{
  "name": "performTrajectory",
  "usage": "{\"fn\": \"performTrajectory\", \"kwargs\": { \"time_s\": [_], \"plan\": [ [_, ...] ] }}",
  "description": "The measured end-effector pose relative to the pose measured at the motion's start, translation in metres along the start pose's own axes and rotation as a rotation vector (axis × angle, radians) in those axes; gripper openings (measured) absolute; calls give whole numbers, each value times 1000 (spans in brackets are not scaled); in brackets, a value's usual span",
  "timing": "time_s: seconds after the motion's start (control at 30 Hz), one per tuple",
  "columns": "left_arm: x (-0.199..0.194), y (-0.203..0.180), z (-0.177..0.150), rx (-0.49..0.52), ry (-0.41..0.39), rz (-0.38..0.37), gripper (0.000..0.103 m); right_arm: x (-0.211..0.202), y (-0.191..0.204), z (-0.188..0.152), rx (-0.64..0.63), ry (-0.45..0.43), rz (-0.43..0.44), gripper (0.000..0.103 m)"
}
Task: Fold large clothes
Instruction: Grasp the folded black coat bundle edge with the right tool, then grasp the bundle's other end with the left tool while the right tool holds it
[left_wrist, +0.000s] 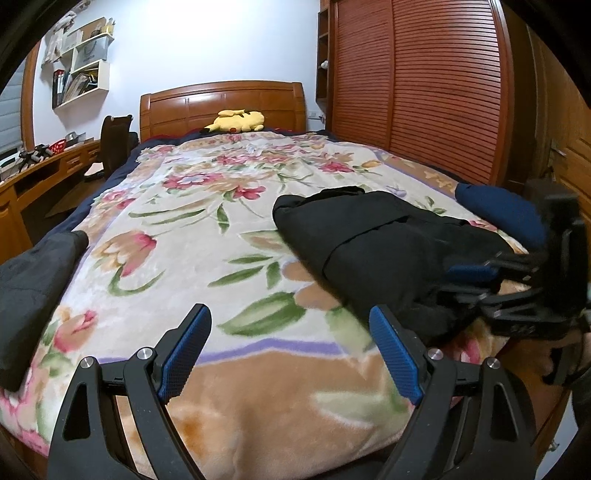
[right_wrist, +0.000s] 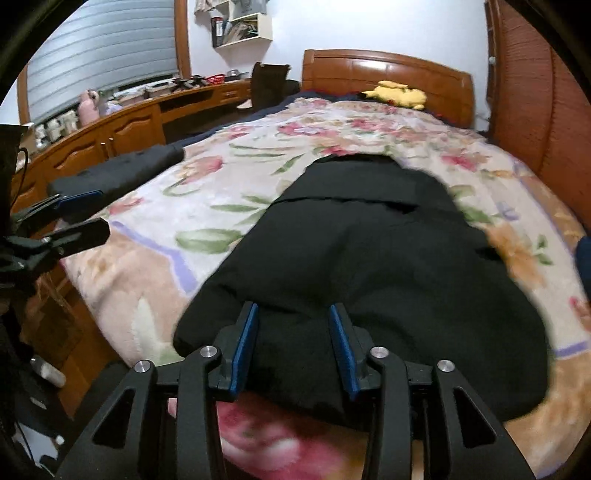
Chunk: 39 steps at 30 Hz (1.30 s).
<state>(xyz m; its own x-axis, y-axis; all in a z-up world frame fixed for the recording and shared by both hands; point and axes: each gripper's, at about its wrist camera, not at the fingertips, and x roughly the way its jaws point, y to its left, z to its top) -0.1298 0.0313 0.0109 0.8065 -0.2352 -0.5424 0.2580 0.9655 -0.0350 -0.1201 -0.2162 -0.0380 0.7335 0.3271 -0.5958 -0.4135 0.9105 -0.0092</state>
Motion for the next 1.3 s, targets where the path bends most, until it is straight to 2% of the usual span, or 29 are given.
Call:
{"fn": "performTrajectory", "kwargs": {
  "time_s": [0.1, 0.27, 0.47, 0.73, 0.83, 1.07, 1.3],
  "plan": [
    [10, -5, 5, 3, -2, -10, 88, -18, -13, 3, -6, -36, -52, 48],
    [28, -15, 12, 15, 11, -29, 88, -27, -44, 2, 12, -47, -157, 50],
    [49, -22, 22, 33, 28, -43, 88, -29, -71, -1, 55, -48, -210, 50],
    [77, -25, 35, 37, 41, -64, 88, 0, -78, -8, 73, 29, -189, 50],
    [92, -25, 41, 41, 54, -69, 88, 3, -82, -9, 92, 23, -182, 50],
    [137, -18, 68, 43, 82, -62, 88, -11, -83, -11, 122, 14, -190, 55],
    [179, -4, 93, 38, 117, -42, 88, -40, -86, -28, 158, -21, -193, 56]
  ]
}}
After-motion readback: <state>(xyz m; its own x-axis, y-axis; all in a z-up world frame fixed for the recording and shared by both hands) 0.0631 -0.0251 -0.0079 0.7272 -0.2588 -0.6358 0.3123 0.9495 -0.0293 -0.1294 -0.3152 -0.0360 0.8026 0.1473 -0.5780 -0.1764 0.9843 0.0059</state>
